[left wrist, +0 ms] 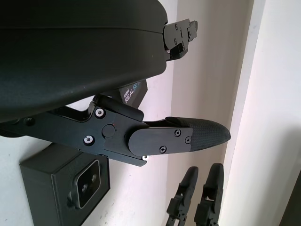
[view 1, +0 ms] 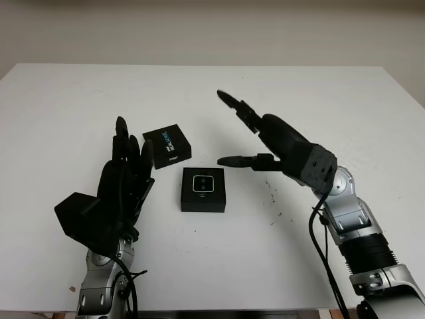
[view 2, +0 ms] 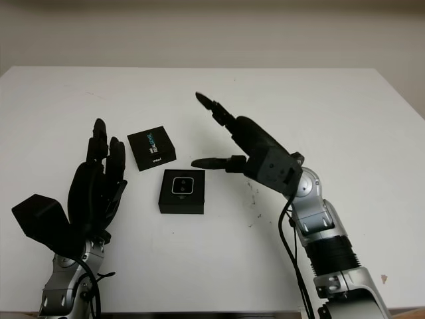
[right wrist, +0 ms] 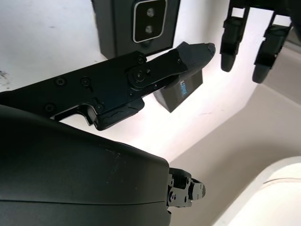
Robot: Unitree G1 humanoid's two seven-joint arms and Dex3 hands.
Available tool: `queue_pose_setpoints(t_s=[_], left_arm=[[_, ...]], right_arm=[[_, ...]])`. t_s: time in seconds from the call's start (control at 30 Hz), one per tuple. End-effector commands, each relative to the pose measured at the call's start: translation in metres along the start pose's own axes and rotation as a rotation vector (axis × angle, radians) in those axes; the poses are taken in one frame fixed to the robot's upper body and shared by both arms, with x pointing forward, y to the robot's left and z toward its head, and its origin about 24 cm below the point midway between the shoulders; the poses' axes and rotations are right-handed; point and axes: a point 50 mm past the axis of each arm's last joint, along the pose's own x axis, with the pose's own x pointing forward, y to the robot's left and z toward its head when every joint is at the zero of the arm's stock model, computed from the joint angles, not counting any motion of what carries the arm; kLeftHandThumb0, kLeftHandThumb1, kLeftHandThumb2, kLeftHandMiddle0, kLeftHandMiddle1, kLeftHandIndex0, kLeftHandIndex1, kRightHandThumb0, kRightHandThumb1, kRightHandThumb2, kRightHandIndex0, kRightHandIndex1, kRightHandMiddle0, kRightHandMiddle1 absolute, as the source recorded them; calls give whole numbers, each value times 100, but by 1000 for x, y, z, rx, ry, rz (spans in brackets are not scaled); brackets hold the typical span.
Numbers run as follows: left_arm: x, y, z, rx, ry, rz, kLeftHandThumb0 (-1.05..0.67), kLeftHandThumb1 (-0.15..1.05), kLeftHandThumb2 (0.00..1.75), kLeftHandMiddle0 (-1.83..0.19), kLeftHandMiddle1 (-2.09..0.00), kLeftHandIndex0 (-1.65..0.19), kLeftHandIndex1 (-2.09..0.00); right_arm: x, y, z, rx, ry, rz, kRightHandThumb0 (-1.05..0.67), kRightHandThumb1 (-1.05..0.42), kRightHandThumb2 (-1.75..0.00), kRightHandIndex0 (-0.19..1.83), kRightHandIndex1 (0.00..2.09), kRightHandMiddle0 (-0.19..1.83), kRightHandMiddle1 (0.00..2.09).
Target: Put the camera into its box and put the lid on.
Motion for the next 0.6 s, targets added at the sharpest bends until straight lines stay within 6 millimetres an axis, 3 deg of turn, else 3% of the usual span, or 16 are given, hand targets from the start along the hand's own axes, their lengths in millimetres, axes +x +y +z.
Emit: queue_pose_setpoints(t_s=[0.0,0.23,0.37,0.57], left_arm=[[1,1,3,1,-15,1,-72,105,41,19,0,19,0],[3,5,7,14,-28,20,-73,105,39,19,0,19,0],[8,16,17,92,-65,33,-69,105,36,19,0,19,0],[23,51,40,488,-118,47,-72,105,19,19,-2,19,0]], right_arm=[[2,-3,3,-9,-23,-14,-73,-95,-5,-14,2,-14,9],[1,0,6,24,-40,5,-77,-99,-6,-18,2,-16,7],[3,6,3,255,-34,-4,-73,-100,-6,-19,0,-19,4],[6,9,-3,497,10,-84,-75,-102,-6,-18,2,-16,3]])
